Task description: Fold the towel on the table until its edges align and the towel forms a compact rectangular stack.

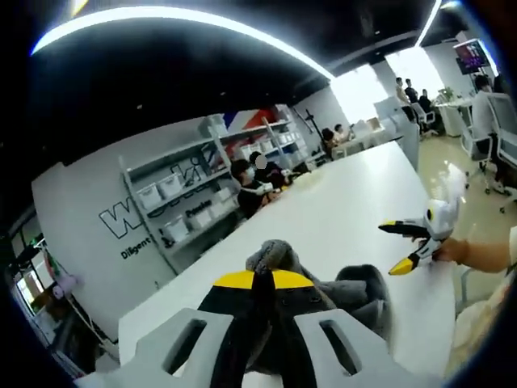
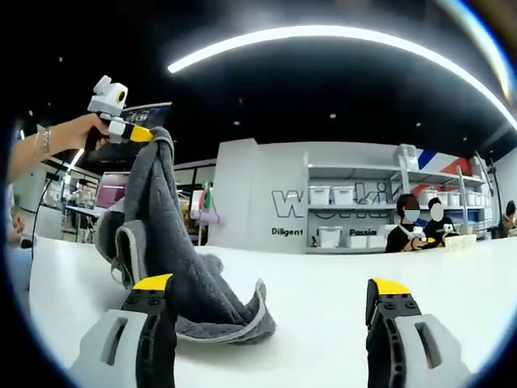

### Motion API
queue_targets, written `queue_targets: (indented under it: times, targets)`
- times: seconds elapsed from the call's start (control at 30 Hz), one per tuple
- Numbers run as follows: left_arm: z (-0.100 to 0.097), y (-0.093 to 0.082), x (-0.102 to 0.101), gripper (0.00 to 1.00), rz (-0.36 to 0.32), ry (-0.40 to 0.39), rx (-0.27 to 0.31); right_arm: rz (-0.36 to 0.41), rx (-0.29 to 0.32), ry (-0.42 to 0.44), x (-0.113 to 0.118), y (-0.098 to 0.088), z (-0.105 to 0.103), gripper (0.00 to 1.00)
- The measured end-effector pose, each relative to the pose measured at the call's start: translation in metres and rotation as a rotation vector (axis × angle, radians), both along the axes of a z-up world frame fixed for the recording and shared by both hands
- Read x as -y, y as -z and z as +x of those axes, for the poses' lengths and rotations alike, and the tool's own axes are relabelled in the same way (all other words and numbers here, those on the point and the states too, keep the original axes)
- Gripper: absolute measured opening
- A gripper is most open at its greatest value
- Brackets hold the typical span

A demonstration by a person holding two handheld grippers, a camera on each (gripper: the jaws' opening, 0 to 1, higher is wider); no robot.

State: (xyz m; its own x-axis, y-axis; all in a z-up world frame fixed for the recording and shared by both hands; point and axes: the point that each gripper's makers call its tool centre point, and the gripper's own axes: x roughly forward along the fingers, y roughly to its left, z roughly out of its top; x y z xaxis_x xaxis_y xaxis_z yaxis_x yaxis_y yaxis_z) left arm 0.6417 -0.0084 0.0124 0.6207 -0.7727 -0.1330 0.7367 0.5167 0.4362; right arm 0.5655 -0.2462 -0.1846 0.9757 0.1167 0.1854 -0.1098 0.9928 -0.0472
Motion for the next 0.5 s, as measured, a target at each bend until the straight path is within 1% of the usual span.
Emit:
queue_targets:
  times: [0.13,0.23,0.3,0.37,0.4,0.5]
  targets:
    - [0.008,-0.005,-0.007,0.04,-0.013,-0.032,0.005,0.0,-0.002,0.002,0.0,0.0,0.0,0.99]
    - [0.017,0.002,-0.013,0.04,-0.011,-0.063,-0.006,-0.001,-0.004,0.001,0.0,0.001,0.0,0.99]
    - [0.027,0.016,-0.018,0.04,0.004,-0.087,-0.018,-0.002,-0.005,0.0,0.0,0.001,0.0,0.99]
    - [0.033,0.026,-0.021,0.04,0.011,-0.099,-0.023,-0.005,-0.007,0.0,0.0,0.002,0.0,0.99]
    - [0.037,0.035,-0.024,0.04,0.014,-0.108,-0.026,-0.006,-0.009,-0.001,-0.001,0.002,0.0,0.99]
    - [0.05,0.053,-0.032,0.04,0.007,-0.132,-0.042,-0.006,-0.009,-0.001,-0.001,0.002,0.0,0.99]
